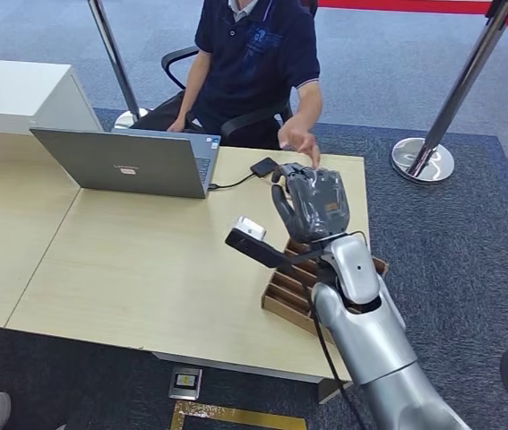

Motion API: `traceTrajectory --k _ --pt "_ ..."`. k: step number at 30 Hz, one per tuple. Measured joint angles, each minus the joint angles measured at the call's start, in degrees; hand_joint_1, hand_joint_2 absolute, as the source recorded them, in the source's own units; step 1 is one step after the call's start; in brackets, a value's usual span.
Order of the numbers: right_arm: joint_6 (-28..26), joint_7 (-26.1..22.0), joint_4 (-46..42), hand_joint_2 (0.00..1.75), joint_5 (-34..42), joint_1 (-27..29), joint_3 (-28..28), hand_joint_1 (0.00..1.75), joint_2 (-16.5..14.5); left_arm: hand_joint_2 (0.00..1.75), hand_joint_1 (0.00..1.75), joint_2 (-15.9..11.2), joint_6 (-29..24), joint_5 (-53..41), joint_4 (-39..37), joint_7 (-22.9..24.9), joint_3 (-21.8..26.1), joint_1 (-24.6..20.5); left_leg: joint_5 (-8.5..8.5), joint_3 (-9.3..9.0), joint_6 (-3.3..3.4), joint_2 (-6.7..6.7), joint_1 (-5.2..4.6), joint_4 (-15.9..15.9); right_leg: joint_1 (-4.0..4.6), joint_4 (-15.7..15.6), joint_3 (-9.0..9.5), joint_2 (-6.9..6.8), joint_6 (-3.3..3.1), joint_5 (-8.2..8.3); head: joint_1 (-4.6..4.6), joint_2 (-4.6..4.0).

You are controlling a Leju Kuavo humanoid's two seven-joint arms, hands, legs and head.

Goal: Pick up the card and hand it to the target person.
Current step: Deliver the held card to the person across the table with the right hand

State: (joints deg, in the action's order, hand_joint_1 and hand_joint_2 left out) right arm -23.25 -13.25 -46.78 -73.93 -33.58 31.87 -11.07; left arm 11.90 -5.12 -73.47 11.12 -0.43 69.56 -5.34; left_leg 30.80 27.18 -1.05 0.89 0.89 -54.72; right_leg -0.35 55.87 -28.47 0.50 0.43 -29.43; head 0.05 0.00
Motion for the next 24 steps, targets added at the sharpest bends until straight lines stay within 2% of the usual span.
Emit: traceTrajectory --k 5,11,18,24 --pt "-1.34 0.08 9.62 1.75 -1.36 -5.64 0.35 1.75 -4.42 0.00 0.00 -0.01 0.01 -1.15 0.01 0.06 -0.17 -0.09 0.00 0.01 0.00 0.01 0.00 0.00 0.01 0.00 0.00 0.00 0.00 0.00 0.01 0.00" --pt "-0.49 0.99 17.84 1.75 -2.51 -9.41 0.93 1.75 -7.45 0.00 0.00 -0.10 0.16 -1.91 0.01 0.53 -0.79 -0.23 0.00 0.02 0.00 0.01 0.00 0.00 0.01 -0.02 0.00 0.00 0.00 0.00 0.01 0.00" --pt "0.37 2.12 22.03 1.75 -1.13 -11.56 2.41 1.75 -8.76 0.00 0.00 -0.28 0.18 -1.94 0.01 0.68 -0.91 -0.26 0.00 0.01 0.00 0.01 0.00 -0.01 0.01 -0.01 0.00 0.00 0.00 0.00 0.01 0.00" --pt "-1.57 3.55 23.54 1.75 0.42 -12.48 3.84 1.75 -8.97 0.00 0.00 -0.34 0.18 -2.04 0.00 0.75 -0.91 -0.24 0.00 0.01 0.00 0.01 0.00 -0.01 0.01 -0.01 0.00 0.00 0.00 0.00 0.01 0.00"
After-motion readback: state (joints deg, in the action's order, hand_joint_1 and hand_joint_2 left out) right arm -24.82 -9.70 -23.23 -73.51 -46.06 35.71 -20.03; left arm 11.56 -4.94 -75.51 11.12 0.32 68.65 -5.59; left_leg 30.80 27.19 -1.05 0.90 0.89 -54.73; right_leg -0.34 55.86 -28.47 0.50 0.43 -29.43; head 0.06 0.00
